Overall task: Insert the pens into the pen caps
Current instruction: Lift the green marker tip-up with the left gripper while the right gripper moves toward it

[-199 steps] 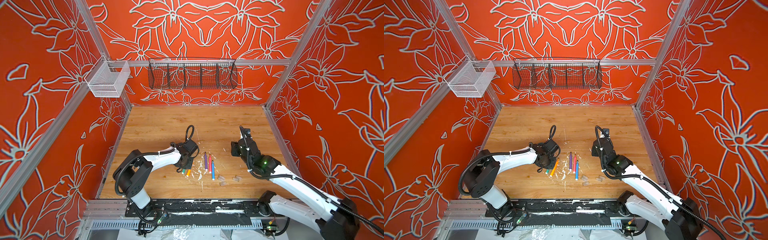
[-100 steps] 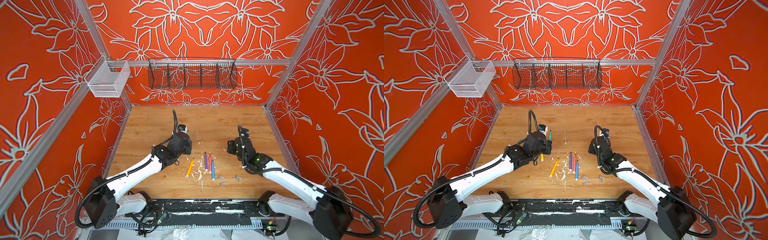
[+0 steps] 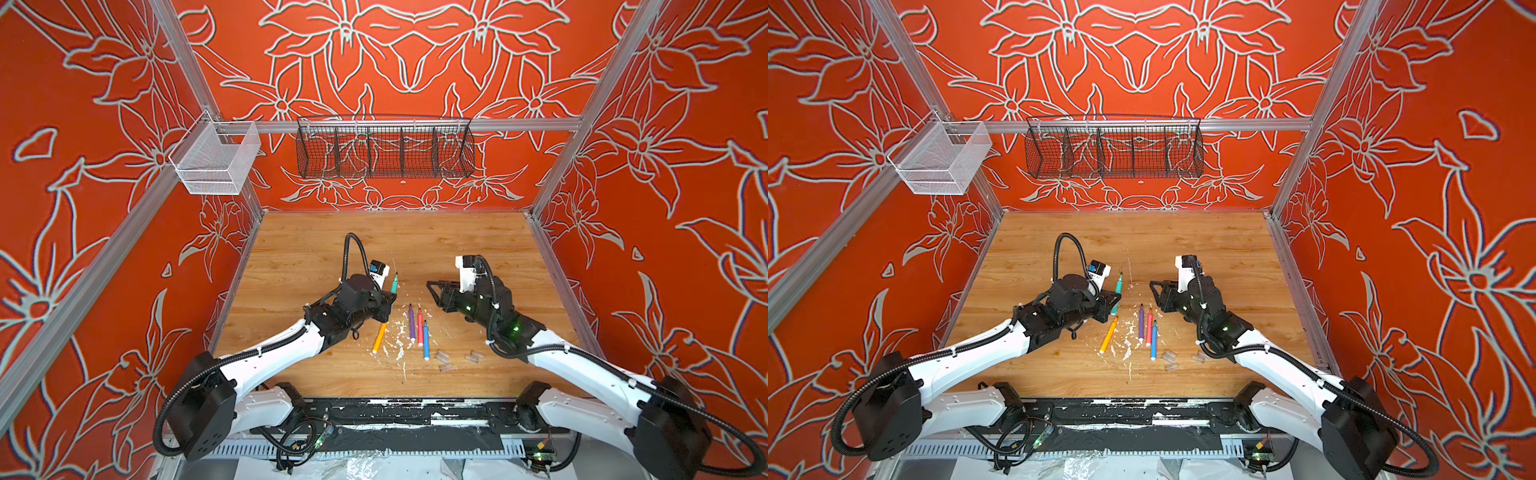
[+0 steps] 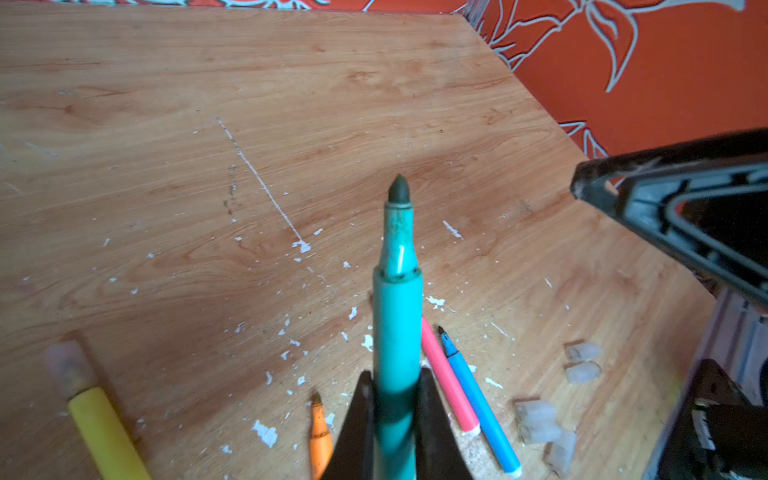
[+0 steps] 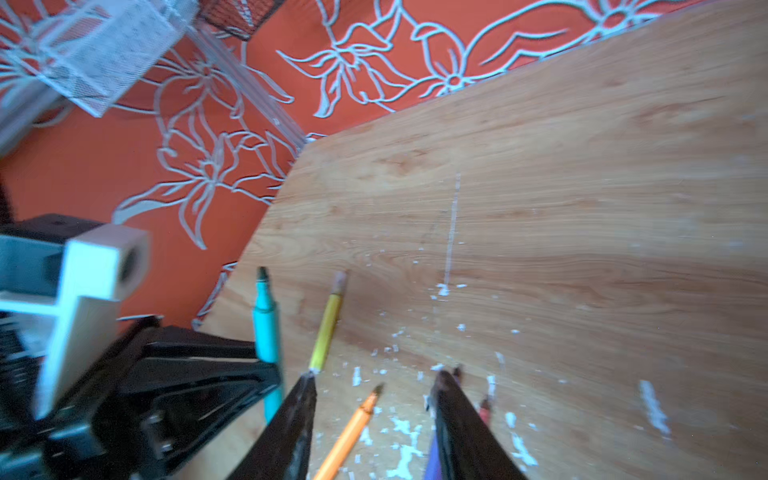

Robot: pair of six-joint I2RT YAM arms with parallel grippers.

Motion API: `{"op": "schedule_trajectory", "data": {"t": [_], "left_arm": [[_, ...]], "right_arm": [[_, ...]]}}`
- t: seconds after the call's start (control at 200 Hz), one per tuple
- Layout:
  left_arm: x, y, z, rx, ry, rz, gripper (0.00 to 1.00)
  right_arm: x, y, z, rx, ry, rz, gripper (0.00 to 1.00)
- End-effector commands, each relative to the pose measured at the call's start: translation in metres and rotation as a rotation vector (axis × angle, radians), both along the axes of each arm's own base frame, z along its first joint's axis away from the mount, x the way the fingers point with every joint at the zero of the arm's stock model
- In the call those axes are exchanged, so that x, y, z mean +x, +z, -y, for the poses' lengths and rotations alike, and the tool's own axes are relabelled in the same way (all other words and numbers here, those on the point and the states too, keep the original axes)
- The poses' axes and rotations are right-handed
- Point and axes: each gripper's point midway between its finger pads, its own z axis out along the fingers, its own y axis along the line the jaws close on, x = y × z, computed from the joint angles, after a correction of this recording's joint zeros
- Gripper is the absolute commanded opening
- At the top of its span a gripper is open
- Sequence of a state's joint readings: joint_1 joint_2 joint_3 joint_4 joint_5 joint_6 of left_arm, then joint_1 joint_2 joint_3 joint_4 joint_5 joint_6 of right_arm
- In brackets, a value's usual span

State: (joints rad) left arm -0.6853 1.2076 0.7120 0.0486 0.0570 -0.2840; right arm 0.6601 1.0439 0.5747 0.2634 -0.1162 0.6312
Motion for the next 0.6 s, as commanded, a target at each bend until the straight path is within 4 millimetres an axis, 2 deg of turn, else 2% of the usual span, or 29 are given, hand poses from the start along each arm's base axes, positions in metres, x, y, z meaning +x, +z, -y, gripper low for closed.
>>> {"op": "schedule_trajectory", "data": {"t": [0.0, 0.17, 0.596], "left_arm": [[-0.007, 0.014, 0.017, -0.062, -0.096, 0.036, 0.00], [-0.012, 0.013, 0.024, -0.072, -0.142, 0.022, 0.00], [-0.027, 0.011, 0.050, -0.092, -0.283, -0.014, 0.00]], "right_arm": [[-0.014, 0.022, -0.023, 0.050, 0.125, 0.083, 0.52], [-0.017, 0.021, -0.035, 0.062, 0.167, 0.078, 0.53], [-0.013, 0.007, -0.050, 0.056, 0.201, 0.011, 0.53]]}}
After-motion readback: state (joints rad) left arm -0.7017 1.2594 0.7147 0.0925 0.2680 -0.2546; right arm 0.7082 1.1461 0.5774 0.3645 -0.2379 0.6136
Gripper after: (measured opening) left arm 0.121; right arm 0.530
